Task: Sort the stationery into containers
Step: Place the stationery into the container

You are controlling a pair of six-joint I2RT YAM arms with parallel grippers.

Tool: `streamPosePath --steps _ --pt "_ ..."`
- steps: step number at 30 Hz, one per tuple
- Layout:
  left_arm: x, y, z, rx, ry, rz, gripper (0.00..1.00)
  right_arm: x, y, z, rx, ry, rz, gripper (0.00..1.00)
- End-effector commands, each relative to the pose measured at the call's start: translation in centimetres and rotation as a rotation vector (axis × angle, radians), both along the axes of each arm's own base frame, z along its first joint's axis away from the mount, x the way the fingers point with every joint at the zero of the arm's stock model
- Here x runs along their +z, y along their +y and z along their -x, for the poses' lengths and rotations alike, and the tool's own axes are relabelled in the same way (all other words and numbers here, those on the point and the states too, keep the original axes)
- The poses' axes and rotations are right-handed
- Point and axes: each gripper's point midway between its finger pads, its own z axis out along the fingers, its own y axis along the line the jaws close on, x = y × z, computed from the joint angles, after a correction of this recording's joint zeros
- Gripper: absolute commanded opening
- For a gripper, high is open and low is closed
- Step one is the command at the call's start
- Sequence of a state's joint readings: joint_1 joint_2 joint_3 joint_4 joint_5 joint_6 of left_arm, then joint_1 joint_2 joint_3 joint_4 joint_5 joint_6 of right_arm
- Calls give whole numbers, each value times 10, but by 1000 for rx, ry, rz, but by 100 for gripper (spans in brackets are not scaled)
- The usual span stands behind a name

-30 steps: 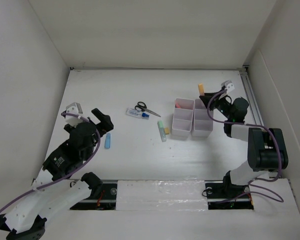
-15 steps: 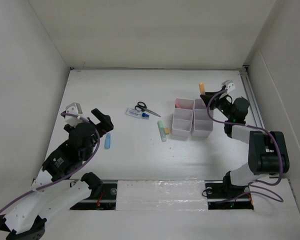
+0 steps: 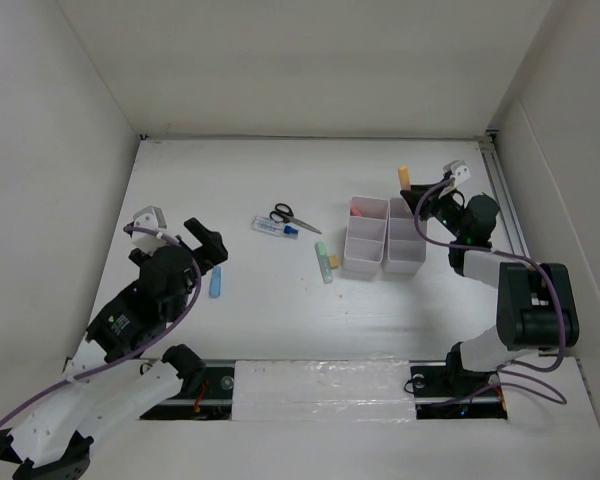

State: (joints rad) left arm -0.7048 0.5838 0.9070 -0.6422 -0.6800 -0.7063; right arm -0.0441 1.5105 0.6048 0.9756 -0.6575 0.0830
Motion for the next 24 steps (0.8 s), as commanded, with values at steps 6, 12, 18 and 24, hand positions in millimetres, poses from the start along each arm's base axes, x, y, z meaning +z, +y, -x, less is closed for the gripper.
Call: streamPosePath --steps 6,12,18,24 --pt "8 1 0 -1 -36 18 100 11 7 1 18 -44 9 29" --pt "10 2 1 -1 -46 26 100 11 7 1 18 -44 9 30" --pt "11 3 2 -1 -53 32 100 11 7 1 16 -44 9 31" --pt "13 3 2 -4 -59 29 100 7 6 1 7 -35 8 34"
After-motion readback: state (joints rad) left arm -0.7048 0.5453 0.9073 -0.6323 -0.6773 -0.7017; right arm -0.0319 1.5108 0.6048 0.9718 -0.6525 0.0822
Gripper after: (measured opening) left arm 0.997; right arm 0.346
